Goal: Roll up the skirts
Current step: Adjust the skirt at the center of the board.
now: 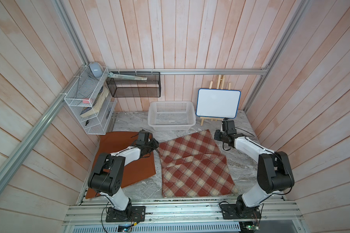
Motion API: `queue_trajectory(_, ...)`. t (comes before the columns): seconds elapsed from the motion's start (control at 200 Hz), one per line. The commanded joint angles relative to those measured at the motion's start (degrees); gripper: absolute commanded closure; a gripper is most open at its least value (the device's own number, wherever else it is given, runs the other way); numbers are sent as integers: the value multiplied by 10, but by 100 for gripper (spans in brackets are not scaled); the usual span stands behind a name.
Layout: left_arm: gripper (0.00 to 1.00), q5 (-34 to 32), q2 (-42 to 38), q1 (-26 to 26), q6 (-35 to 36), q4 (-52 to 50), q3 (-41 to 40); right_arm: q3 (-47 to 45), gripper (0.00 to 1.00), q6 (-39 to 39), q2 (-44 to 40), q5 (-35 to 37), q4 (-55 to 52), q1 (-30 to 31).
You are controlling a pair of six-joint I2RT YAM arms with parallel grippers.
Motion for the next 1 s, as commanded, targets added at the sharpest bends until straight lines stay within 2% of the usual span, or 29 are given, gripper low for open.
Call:
queue_trajectory(0.0, 53, -5, 27, -1, 18, 34, -7, 17, 65, -12, 11, -8, 1, -3)
queue_trajectory(0.15, 57, -2, 56, -1, 22, 34, 9, 14, 65, -12, 5, -10, 2, -4)
queue_trajectory(0.245, 68, -8, 60, -3, 22, 43, 8, 6, 65, -8, 1, -11, 7, -4)
queue_trajectory(0.3, 80, -9, 63, -3, 24, 46, 8, 4, 65, -8, 3, -12, 9, -4)
queue_trajectory(0.475, 100, 30, 68, -4, 23, 66, 10, -4, 65, -10, 8, -12, 11, -6)
queue_trajectory(0.685, 100, 69, 47, -13, 24, 86, -1, 5, 65, -12, 15, -23, 18, -21)
queue_trajectory(0.8, 100, 77, 29, -15, 27, 91, -12, 27, 64, -21, 31, -60, 34, -36)
queue_trajectory(0.875, 100, 80, 15, -15, 29, 94, -20, 41, 55, -34, 50, -93, 60, -42)
queue_trajectory(0.995, 100, 83, 1, -15, 34, 91, -23, 69, 48, -51, 92, -128, 95, -47)
